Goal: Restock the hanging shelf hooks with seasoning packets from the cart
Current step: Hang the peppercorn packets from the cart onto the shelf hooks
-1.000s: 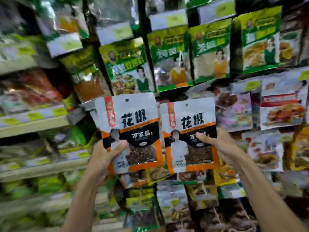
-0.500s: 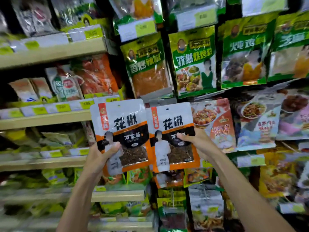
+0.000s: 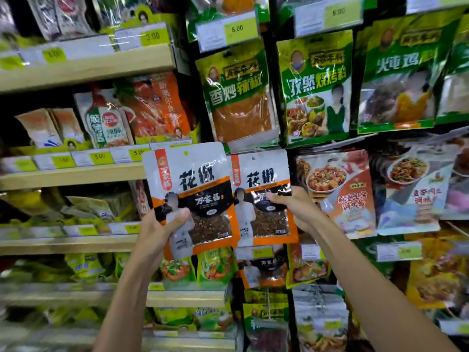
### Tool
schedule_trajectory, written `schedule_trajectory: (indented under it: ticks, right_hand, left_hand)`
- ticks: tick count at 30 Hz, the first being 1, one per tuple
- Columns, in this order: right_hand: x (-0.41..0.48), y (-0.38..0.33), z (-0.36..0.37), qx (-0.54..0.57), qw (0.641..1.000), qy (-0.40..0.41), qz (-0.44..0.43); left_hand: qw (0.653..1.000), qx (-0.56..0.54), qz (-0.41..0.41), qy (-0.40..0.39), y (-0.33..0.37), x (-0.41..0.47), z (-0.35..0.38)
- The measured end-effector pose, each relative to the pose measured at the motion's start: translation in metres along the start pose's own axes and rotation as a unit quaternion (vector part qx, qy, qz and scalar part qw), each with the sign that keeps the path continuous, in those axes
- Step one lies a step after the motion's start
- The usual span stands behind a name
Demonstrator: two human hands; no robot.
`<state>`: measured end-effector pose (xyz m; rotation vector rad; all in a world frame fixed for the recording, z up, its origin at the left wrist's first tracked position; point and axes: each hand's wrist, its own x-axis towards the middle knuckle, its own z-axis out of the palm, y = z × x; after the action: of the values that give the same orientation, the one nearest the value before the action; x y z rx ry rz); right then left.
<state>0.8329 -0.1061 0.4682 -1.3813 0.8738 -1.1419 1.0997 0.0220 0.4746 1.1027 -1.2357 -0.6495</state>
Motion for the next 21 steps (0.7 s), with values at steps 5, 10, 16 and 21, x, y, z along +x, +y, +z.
schedule_trajectory:
  ticks: [5, 10, 16, 21]
  right_hand:
    - [0.017, 0.005, 0.002, -0.005, 0.999, 0.007, 0.033]
    - [0.038, 0.007, 0.007, -0.001, 0.999, 0.031, 0.039]
    - [0.035, 0.017, 0.011, -0.052, 0.996, 0.066, -0.004]
    - [-0.013, 0.029, 0.004, -0.244, 0.955, 0.142, -0.090]
  left_hand:
    - [1.000, -0.007, 0.003, -0.005, -0.007, 0.004, 0.002]
    - [1.000, -0.009, 0.005, -0.017, -0.009, 0.004, 0.006]
    - [0.999, -0.029, -0.015, -0.006, -0.013, 0.001, 0.015]
    - [0.997, -0.052, -0.041, -0.026, -0.021, -0.011, 0.018]
